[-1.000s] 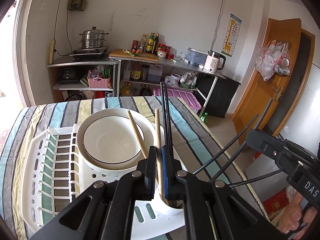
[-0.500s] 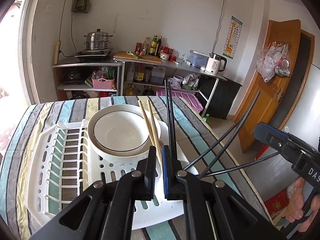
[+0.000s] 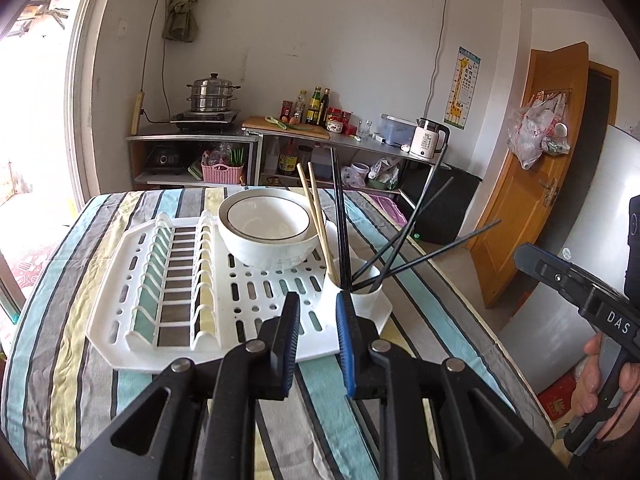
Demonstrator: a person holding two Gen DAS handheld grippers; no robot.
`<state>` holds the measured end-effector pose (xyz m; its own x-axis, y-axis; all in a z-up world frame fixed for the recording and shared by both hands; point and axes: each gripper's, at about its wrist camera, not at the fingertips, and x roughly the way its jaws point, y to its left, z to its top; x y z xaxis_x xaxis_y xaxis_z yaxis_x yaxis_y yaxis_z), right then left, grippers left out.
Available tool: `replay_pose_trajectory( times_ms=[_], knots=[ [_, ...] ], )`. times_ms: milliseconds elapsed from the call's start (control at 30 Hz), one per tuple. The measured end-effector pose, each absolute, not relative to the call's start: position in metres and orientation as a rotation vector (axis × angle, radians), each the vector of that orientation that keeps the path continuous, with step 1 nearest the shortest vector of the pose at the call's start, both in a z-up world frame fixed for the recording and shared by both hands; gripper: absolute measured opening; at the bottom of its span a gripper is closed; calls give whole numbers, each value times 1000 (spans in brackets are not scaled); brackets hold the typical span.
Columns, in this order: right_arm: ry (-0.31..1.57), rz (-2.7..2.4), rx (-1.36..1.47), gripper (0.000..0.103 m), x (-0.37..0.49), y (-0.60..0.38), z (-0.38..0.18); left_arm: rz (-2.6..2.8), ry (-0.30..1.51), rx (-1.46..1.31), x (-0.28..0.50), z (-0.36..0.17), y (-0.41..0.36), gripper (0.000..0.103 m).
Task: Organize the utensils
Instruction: 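Open both tools and move them back down to the cloth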
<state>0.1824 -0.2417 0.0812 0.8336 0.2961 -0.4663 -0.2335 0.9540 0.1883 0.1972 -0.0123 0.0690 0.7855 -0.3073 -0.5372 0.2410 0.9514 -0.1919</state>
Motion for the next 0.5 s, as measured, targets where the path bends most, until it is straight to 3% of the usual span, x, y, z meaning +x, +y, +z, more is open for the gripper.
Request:
replay_pose_trajectory(
  times_ms=[500],
  knots=[
    [572,296,142,28,113,-236,45,-251,596,-85,109,37,7,20]
  ],
)
